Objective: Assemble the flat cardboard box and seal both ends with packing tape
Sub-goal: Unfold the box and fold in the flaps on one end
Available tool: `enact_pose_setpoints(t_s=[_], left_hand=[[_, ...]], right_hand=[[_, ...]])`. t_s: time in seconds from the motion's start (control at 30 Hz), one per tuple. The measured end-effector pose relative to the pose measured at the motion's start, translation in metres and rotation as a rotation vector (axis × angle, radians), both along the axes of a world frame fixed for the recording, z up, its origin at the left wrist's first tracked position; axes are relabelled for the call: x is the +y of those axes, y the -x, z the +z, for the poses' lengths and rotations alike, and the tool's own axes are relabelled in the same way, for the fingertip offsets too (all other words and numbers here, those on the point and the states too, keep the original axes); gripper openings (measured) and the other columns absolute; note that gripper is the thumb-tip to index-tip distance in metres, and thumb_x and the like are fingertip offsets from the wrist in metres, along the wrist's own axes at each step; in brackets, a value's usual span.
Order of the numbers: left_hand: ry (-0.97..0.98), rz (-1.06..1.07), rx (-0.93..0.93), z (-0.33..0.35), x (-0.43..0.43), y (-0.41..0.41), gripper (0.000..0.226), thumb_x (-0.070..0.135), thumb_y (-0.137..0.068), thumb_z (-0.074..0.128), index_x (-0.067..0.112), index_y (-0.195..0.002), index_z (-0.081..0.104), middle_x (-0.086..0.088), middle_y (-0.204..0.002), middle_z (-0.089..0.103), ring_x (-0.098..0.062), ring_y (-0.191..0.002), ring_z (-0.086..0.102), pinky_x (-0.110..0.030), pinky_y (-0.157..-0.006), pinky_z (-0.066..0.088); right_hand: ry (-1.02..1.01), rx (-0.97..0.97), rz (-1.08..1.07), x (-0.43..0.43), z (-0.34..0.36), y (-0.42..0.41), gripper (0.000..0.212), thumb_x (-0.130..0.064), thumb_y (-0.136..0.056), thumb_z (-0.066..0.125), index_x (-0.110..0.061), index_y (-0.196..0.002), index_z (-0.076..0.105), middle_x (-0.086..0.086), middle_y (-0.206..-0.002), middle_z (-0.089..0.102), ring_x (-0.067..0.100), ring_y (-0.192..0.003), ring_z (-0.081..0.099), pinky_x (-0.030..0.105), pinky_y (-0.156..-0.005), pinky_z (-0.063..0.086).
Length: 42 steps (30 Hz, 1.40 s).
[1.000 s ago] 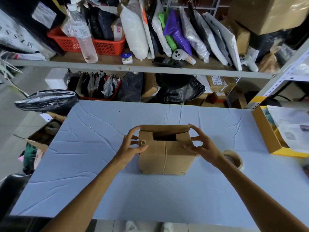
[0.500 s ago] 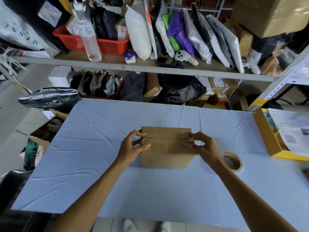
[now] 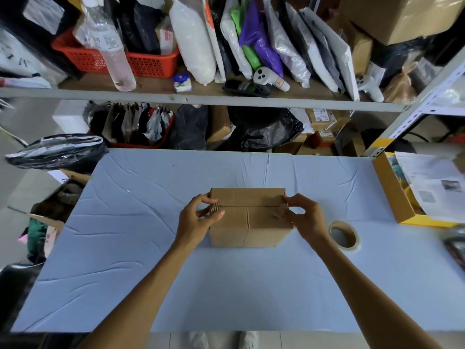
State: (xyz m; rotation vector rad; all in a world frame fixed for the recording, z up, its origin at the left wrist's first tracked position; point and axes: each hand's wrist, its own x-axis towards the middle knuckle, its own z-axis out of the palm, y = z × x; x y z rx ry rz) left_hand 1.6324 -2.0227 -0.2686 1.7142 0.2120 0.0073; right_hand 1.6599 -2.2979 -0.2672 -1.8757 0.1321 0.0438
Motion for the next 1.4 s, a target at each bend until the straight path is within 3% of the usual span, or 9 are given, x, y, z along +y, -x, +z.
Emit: enact_pose_setpoints(t_s=[0.17, 0.37, 0.53, 0.7, 0.93, 1.13, 1.23, 1.33, 1.4], left_hand=[[0.029, -0.023, -0.003, -0.002, -0.013, -0.016, 0.02, 0.014, -0.078, 0.077, 0.011, -0.094, 0.066, 0.029, -0.103, 0.061, -0.014, -0.092, 0.069, -0.013, -0.068, 0.05], [-0.07, -0.013, -0.043, 0.008, -0.029, -0.032, 0.023, 0.014, -0.075, 0.079, 0.016, -0.093, 0.064, 0.009, -0.104, 0.066, -0.01, -0.097, 0.067, -0.008, -0.069, 0.048], [-0.113, 0.044, 0.006, 0.005, -0.033, -0.041, 0.024, 0.016, -0.077, 0.078, 0.016, -0.095, 0.062, 0.002, -0.103, 0.067, -0.018, -0.09, 0.069, -0.011, -0.054, 0.048], [-0.123, 0.064, 0.024, 0.002, -0.042, -0.041, 0.024, 0.021, -0.08, 0.075, 0.021, -0.099, 0.061, 0.007, -0.103, 0.066, -0.011, -0.09, 0.068, -0.013, -0.06, 0.05], [-0.062, 0.086, 0.034, -0.003, -0.037, -0.033, 0.027, 0.024, -0.08, 0.075, 0.022, -0.104, 0.06, 0.002, -0.11, 0.065, -0.014, -0.097, 0.067, -0.015, -0.067, 0.052], [-0.118, 0.094, 0.016, -0.001, -0.039, -0.036, 0.024, 0.02, -0.083, 0.072, 0.017, -0.104, 0.061, 0.004, -0.11, 0.064, -0.013, -0.088, 0.068, -0.006, -0.062, 0.047], [-0.153, 0.091, 0.031, 0.001, -0.042, -0.034, 0.024, 0.018, -0.083, 0.071, 0.016, -0.104, 0.061, 0.004, -0.112, 0.063, -0.008, -0.084, 0.066, -0.005, -0.062, 0.046], [-0.194, 0.095, 0.061, 0.008, -0.041, -0.038, 0.024, 0.015, -0.081, 0.073, 0.014, -0.103, 0.062, 0.003, -0.114, 0.059, -0.008, -0.088, 0.06, -0.001, -0.06, 0.043], [-0.235, 0.09, 0.09, 0.015, -0.039, -0.041, 0.025, 0.015, -0.08, 0.074, 0.015, -0.101, 0.062, 0.003, -0.115, 0.057, -0.008, -0.085, 0.059, -0.008, -0.058, 0.045]], right_hand=[[0.026, 0.007, -0.03, -0.009, -0.003, -0.018, 0.018, 0.001, -0.076, 0.075, -0.016, -0.079, 0.07, -0.005, -0.083, 0.071, 0.008, -0.082, 0.066, 0.029, -0.066, 0.05], [0.027, -0.019, -0.047, -0.026, -0.003, -0.03, 0.012, -0.009, -0.075, 0.079, -0.012, -0.081, 0.069, 0.002, -0.088, 0.074, 0.004, -0.077, 0.065, 0.024, -0.061, 0.05], [0.044, -0.002, 0.027, -0.027, -0.005, -0.044, 0.014, -0.015, -0.075, 0.08, -0.023, -0.076, 0.068, 0.001, -0.09, 0.074, 0.019, -0.076, 0.068, 0.036, -0.064, 0.056], [0.003, 0.012, 0.039, -0.031, -0.003, -0.048, 0.012, -0.016, -0.077, 0.078, -0.019, -0.086, 0.071, 0.001, -0.092, 0.074, 0.014, -0.072, 0.067, 0.023, -0.058, 0.051], [0.023, 0.028, 0.07, -0.027, -0.004, -0.053, 0.013, -0.019, -0.076, 0.079, -0.025, -0.086, 0.073, -0.005, -0.091, 0.075, 0.018, -0.083, 0.07, 0.036, -0.07, 0.057], [0.061, 0.009, 0.049, -0.024, -0.003, -0.049, 0.004, -0.018, -0.08, 0.075, -0.017, -0.082, 0.073, -0.009, -0.081, 0.072, 0.006, -0.073, 0.063, 0.037, -0.067, 0.053], [0.111, 0.004, 0.035, -0.023, 0.0, -0.047, 0.009, -0.02, -0.078, 0.076, -0.014, -0.073, 0.072, 0.001, -0.07, 0.071, 0.012, -0.062, 0.058, 0.041, -0.057, 0.051], [0.165, 0.027, 0.044, -0.019, 0.009, -0.052, 0.008, -0.014, -0.077, 0.077, -0.012, -0.08, 0.07, 0.009, -0.073, 0.069, 0.013, -0.057, 0.056, 0.029, -0.047, 0.045], [0.17, 0.047, 0.055, -0.017, 0.012, -0.053, 0.014, -0.01, -0.076, 0.078, -0.013, -0.084, 0.067, 0.005, -0.077, 0.067, 0.009, -0.058, 0.057, 0.018, -0.044, 0.04]])
